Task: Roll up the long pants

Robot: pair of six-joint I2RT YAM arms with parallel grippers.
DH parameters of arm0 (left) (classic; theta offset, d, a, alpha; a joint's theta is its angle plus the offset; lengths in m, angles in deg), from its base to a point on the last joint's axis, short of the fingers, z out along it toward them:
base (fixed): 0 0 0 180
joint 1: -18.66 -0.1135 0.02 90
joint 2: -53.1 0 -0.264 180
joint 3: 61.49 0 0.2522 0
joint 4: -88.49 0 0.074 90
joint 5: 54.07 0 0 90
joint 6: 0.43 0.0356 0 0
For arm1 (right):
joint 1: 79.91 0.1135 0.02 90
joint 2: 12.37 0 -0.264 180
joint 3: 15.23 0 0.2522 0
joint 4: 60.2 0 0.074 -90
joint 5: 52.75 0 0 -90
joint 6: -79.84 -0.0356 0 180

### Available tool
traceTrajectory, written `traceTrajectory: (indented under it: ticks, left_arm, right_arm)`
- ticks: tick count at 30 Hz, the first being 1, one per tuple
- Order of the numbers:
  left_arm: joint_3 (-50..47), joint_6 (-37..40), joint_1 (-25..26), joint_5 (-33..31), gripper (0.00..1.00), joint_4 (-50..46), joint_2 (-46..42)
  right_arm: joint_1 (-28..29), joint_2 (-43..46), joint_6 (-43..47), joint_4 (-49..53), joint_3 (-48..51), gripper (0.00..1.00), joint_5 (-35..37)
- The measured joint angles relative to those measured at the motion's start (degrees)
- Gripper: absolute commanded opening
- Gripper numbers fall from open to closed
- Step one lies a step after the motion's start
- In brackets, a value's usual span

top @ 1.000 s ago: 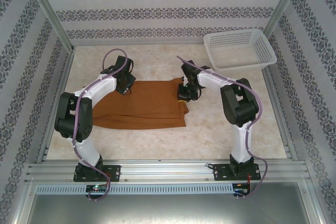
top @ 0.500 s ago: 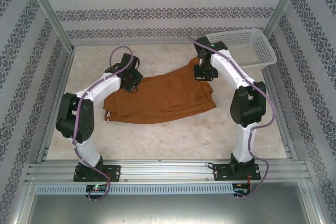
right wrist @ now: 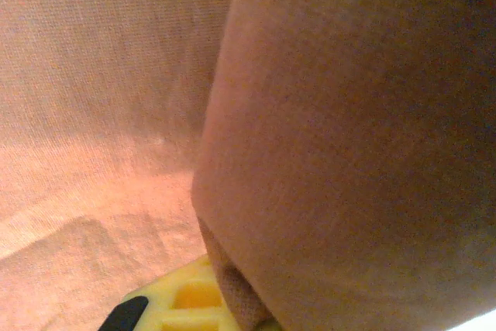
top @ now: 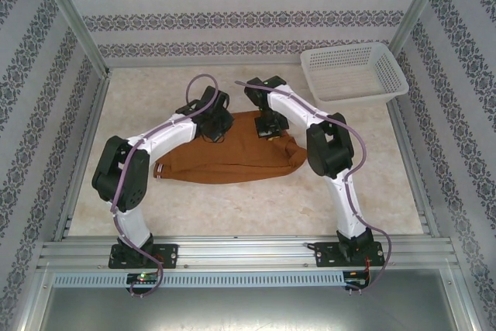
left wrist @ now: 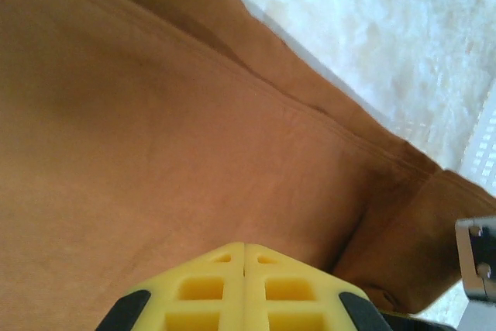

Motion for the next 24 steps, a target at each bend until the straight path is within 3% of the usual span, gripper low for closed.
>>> traceTrajectory:
  ticks: [12,14,16,17,18,20,21,22,24]
  left_arm:
    - [-2.1,-3.1,0.7,-2.8,0.03,7.7,-0.2]
    - [-1.6,-3.1,0.2,-3.1,0.09,9.1,-0.2]
    - [-0.2,-3.0,-0.5,-3.3,0.15,9.7,-0.1]
    - [1.1,-2.7,-0.9,-3.2,0.23,10.0,0.1]
    - [2.6,-2.1,-1.1,-3.2,0.33,10.1,0.4]
    - [6.5,-1.0,-1.7,-2.8,0.78,11.1,1.6]
    - [8.0,-0.6,-1.7,-2.6,0.94,11.9,2.1]
    - [9.5,-0.2,-2.0,-2.0,1.00,12.8,2.8]
    - [11.0,0.0,-2.4,-0.2,1.00,14.6,4.0]
  right_arm:
    - [0.8,3.9,-7.4,-12.9,13.5,0.00,-6.3]
    - [0.9,5.1,-8.3,-14.9,15.5,0.00,-6.3]
    - [0.9,6.2,-9.0,-16.7,17.4,0.07,-6.4]
    - [0.9,6.9,-9.3,-17.8,18.4,0.16,-6.4]
    - [0.8,7.4,-9.9,-18.6,19.3,0.33,-6.5]
    - [0.9,8.3,-10.6,-21.3,21.0,0.59,-8.0]
    - [1.1,8.7,-11.0,-22.4,21.4,0.69,-8.9]
    - [1.2,9.1,-11.3,-23.5,21.9,0.80,-9.7]
    - [1.6,9.9,-11.7,-25.5,22.6,0.86,-10.9]
